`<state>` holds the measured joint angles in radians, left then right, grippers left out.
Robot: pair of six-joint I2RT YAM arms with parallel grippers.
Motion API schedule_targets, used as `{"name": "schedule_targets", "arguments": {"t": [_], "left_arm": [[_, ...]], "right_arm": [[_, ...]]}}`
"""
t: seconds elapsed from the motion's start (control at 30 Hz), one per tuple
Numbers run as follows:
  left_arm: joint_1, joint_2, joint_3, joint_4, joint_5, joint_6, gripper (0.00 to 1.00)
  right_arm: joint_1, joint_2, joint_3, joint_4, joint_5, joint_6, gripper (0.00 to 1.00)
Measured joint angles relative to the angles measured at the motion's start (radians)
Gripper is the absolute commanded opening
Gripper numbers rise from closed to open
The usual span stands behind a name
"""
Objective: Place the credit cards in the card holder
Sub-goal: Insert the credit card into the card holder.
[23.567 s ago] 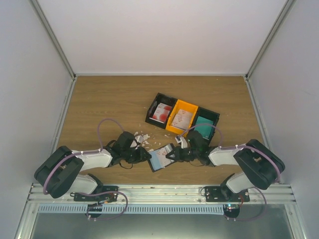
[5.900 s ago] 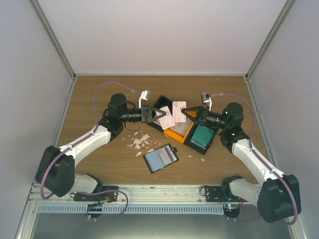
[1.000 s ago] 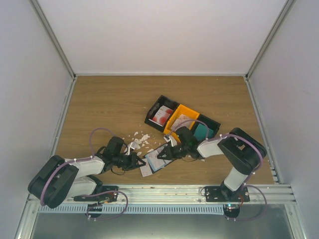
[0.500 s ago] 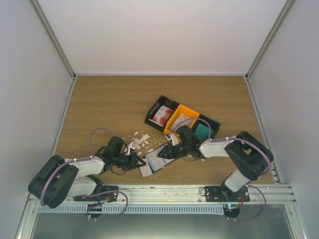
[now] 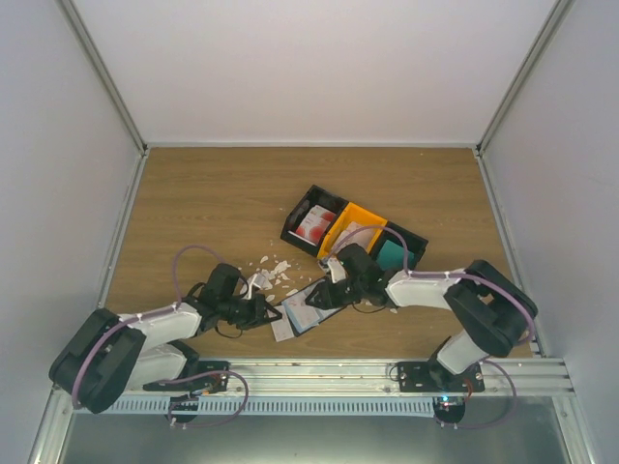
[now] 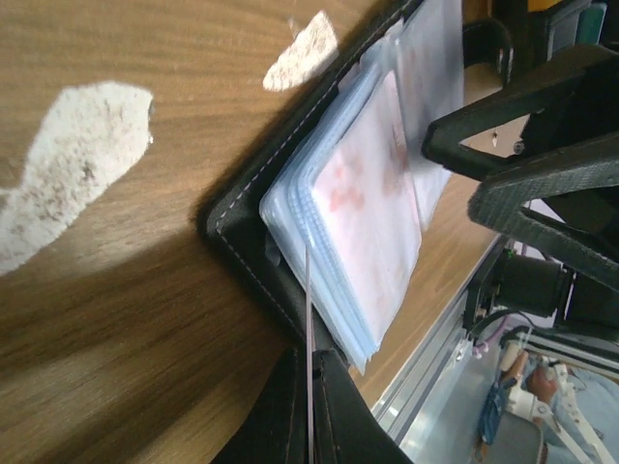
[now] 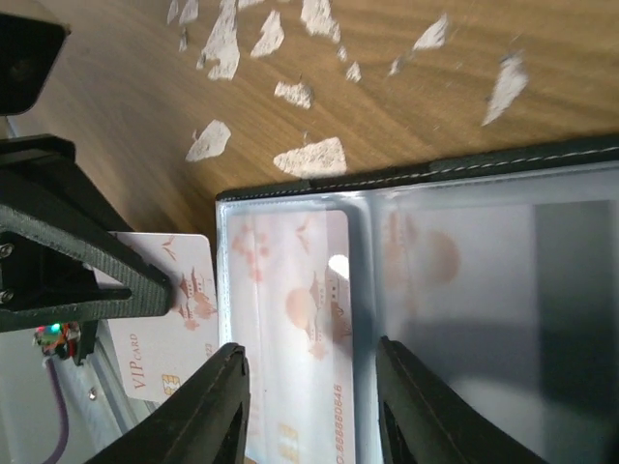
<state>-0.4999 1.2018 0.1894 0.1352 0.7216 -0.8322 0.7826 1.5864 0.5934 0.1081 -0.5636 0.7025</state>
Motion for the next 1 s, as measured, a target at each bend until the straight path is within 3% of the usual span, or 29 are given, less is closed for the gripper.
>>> {"name": "schedule_targets", "arguments": {"t": [0.27, 0.47, 0.7, 1.0], "left_arm": [[0.002, -0.159, 0.077, -0.206, -0.105, 0.056, 0.0], [0.004, -0.237, 0.107, -0.239, -0.122, 0.052, 0.0], [-0.004, -0.205, 0.094, -0.077, -0.098, -0.042, 0.0], [-0.061, -0.019, 0.089, 0.159, -0.099, -0.135, 0.0]], "right_arm": [[0.003, -0.183, 0.006, -0.12, 0.217, -0.032, 0.43], [0.003, -0.193, 0.008, -0.241, 0.38, -0.068, 0.45], [0.003, -0.193, 0.002, -0.32, 0.46, -0.084, 0.55], [0.006, -0.204, -0.029, -0.33, 0.446, -0.085, 0.46]]}}
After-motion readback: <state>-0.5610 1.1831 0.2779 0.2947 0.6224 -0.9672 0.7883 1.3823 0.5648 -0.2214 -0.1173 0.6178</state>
